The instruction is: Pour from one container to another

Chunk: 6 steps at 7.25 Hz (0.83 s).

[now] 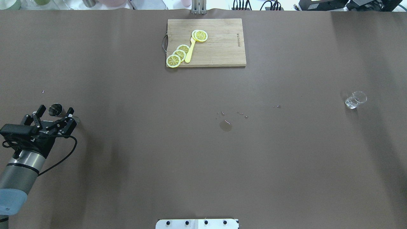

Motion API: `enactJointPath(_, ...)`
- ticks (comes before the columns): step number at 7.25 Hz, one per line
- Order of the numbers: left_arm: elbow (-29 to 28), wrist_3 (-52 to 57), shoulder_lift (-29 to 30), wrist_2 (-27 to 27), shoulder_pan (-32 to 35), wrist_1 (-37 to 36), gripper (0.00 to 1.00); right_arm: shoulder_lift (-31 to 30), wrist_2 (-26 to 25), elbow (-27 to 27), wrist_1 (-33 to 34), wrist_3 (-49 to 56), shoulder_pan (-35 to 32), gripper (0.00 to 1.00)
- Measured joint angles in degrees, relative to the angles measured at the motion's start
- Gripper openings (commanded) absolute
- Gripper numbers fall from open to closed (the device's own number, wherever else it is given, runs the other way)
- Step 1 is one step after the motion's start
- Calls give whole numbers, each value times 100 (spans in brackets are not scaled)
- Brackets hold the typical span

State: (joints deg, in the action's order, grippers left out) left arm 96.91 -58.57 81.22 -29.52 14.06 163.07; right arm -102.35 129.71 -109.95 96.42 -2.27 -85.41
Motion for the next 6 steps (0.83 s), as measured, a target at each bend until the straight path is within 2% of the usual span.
enactJointPath(3,799,418,-440,-434,58,16,98,13,31,-5,0,4,-1,100)
enactJointPath(6,1317,915,-487,-1308,483,-8,98,24,44,-23,0,7,-2,100)
